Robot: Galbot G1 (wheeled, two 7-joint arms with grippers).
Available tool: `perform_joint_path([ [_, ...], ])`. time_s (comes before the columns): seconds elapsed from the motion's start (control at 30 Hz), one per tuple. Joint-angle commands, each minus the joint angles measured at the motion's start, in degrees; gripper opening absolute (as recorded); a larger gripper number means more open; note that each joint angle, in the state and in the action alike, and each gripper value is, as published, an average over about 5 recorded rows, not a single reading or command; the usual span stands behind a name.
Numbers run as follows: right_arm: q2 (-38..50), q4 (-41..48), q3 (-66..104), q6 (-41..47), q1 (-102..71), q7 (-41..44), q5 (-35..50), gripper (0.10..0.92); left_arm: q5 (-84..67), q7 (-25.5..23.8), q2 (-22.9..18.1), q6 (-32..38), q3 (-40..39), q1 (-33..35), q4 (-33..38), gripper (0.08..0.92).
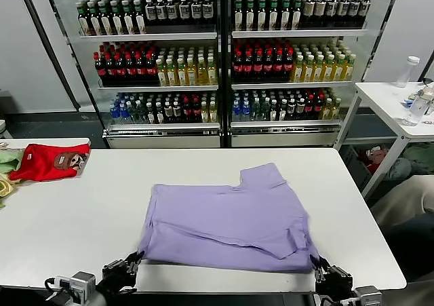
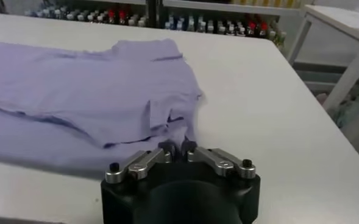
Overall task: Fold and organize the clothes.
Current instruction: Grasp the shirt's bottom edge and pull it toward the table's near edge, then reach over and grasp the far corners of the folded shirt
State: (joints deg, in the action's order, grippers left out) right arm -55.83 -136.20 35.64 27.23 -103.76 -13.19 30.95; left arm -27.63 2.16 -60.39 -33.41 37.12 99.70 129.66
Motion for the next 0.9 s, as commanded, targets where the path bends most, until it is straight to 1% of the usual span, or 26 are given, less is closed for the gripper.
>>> perform_joint_path([
  [0.03,1.1,-3.9,2.2,0.4,3.7,0.6,0.2,0.495,1.8,0.5,1.3,0.1,4.2,-0.5,5.4,0.340],
  [0.07,1.5,-3.0,1.6,1.5,8.1,0.5,1.1,0.521,0.9,0.7,1.7,0.1,3.9,-2.9,4.9,0.366],
  [0.13,1.8,1.8,-2.0,3.8,20.2,-0.5,3.2,0.581,-0.6,0.8,2.6,0.3,2.0,-9.8,1.8,0.426],
  [0.23,1.1,11.9,-10.3,5.6,36.4,-1.5,5.4,0.668,-0.5,0.5,3.5,0.7,-3.0,-20.5,-6.5,0.513],
  [0.3,0.3,18.9,-15.4,5.8,44.3,-1.5,5.7,0.720,0.2,-0.2,3.5,1.1,-5.8,-26.5,-12.1,0.565],
  [0.37,-1.1,26.0,-19.7,5.9,51.8,-1.5,5.3,0.774,0.7,-1.1,3.4,1.3,-8.1,-31.1,-17.2,0.625],
  [0.43,-2.7,32.2,-22.6,5.9,57.6,-1.5,4.3,0.806,0.7,-1.9,3.2,1.4,-9.8,-34.7,-21.3,0.686],
  [0.53,-5.4,39.1,-25.5,5.9,62.7,-1.6,3.5,0.820,1.4,-2.8,2.5,3.1,-11.6,-38.8,-27.1,0.766],
  [0.63,-8.6,45.4,-27.7,5.8,66.9,-2.3,3.4,0.822,1.8,-3.8,1.9,4.4,-13.3,-42.2,-32.5,0.812],
  [0.8,-15.8,58.8,-28.9,5.7,74.7,-3.2,1.5,0.823,1.6,-4.8,1.8,4.3,-16.5,-47.4,-39.6,0.822],
  [0.9,-19.9,66.3,-28.0,5.2,77.7,-2.6,-1.2,0.823,1.1,-5.3,1.6,4.3,-17.5,-49.7,-42.7,0.823],
])
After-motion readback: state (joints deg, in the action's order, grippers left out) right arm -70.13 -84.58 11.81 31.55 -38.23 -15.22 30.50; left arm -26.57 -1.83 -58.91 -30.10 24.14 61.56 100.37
